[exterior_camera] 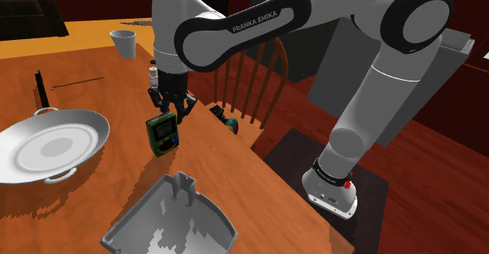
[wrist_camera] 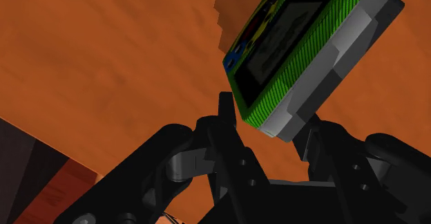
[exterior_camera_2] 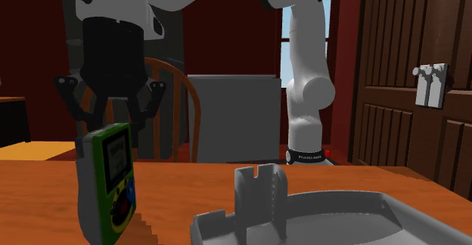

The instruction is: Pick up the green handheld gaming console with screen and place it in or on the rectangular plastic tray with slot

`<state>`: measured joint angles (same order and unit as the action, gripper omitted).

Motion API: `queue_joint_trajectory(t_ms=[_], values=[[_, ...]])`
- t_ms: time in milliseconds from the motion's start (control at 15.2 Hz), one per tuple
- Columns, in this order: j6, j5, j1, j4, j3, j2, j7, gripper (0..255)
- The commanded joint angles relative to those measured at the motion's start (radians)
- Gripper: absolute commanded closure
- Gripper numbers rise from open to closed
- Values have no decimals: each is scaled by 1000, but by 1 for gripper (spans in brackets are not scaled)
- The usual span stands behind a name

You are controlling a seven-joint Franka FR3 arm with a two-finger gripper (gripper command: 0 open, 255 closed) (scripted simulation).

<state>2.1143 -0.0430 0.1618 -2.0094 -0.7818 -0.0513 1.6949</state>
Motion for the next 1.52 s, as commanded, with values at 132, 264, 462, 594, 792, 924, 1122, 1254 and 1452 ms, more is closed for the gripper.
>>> queue_joint_trajectory(t_ms=[132, 264, 462, 594, 792, 924, 1122, 1254, 1452], values=[[1, -1, -1, -2, -1, -1, 0, 255], [-13, -5, 0, 7, 0, 5, -3, 255], [-52, -17, 3, 35, 0, 21, -9, 255], [-79, -23, 5, 55, 1, 30, -12, 255], [-118, -31, 7, 86, 2, 41, -16, 255], [-144, -35, 8, 108, 3, 47, -17, 255], [-184, -39, 9, 142, 5, 54, -18, 255], [-211, -41, 10, 166, 5, 57, -18, 255], [-251, -42, 11, 204, 6, 60, -17, 255]])
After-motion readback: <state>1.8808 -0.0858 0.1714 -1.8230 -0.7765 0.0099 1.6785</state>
